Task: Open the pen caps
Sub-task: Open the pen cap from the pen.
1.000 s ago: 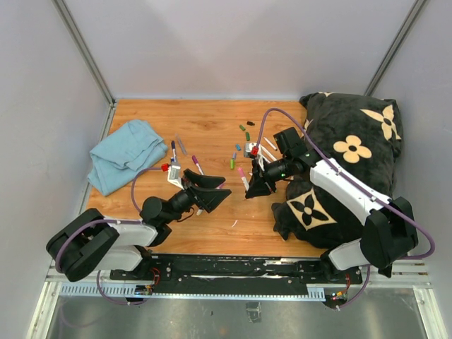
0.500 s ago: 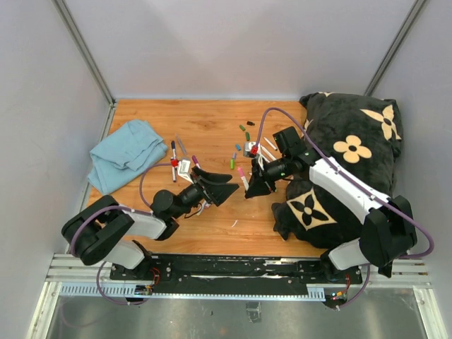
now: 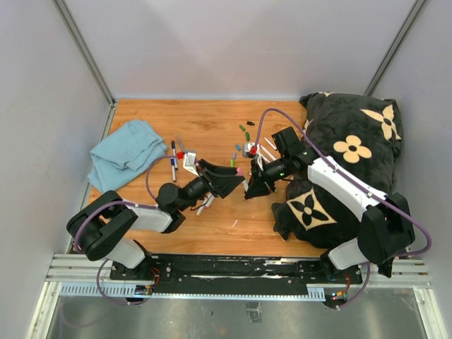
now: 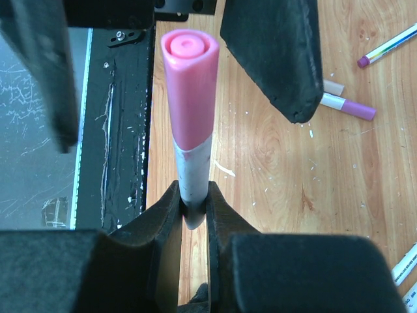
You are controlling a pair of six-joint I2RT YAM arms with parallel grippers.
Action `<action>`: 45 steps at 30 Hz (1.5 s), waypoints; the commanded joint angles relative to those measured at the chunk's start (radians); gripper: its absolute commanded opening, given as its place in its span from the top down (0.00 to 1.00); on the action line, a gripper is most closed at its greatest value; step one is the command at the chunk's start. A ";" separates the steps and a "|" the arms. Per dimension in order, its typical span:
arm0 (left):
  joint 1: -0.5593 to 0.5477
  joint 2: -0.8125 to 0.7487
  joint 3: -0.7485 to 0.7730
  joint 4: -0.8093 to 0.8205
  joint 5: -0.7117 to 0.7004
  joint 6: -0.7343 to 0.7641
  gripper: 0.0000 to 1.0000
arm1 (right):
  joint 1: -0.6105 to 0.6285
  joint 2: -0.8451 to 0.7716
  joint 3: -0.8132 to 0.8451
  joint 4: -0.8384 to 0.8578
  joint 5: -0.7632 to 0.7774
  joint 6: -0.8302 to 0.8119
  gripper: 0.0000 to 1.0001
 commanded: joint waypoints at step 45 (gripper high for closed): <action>0.002 -0.027 0.012 0.161 -0.027 -0.045 1.00 | -0.009 -0.132 -0.204 0.619 -0.081 0.574 0.75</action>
